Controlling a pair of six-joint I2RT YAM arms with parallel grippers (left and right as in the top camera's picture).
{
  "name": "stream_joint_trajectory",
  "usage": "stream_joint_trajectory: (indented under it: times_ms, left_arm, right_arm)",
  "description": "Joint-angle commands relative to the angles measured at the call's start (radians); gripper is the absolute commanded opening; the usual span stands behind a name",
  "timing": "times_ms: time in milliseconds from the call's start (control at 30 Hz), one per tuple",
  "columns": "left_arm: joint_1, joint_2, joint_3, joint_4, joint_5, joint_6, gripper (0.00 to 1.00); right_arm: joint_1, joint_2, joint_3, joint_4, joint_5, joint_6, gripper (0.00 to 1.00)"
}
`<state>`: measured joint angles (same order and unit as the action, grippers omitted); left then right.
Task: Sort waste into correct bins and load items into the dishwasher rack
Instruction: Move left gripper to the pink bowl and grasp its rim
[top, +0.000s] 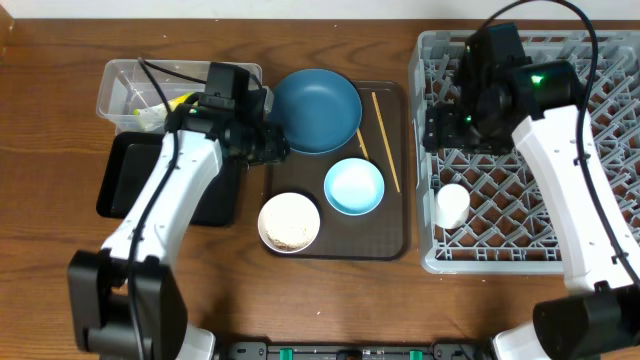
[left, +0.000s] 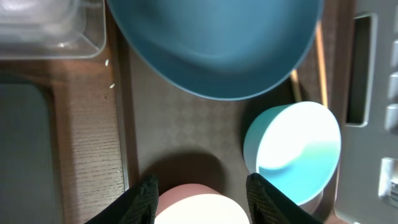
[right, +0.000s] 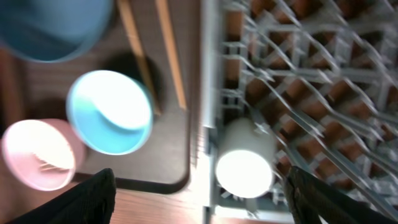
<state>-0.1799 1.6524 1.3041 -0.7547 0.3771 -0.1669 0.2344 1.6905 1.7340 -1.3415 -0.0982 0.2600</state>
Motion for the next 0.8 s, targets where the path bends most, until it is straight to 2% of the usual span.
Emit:
stream_joint_trajectory:
  times_ms: [0, 233, 500, 767]
  left_arm:
    - [-0.003, -0.076, 0.018, -0.008, -0.008, 0.036, 0.49]
    - [-0.003, -0.140, 0.018, -0.019, -0.008, 0.036, 0.49]
    - [-0.016, -0.143, 0.018, -0.058, -0.008, 0.039, 0.49]
    - [-0.106, -0.143, 0.018, -0.114, -0.021, 0.038, 0.49]
  right_arm:
    - [0.048, 0.001, -0.003, 0.029, -0.050, -0.021, 0.83]
    - [0.138, 0.015, -0.080, 0.138, -0.053, 0.043, 0.73]
    - [0.167, 0.016, -0.132, 0.209, -0.040, 0.084, 0.73]
    - [0.159, 0.016, -0.132, 0.208, -0.041, 0.084, 0.73]
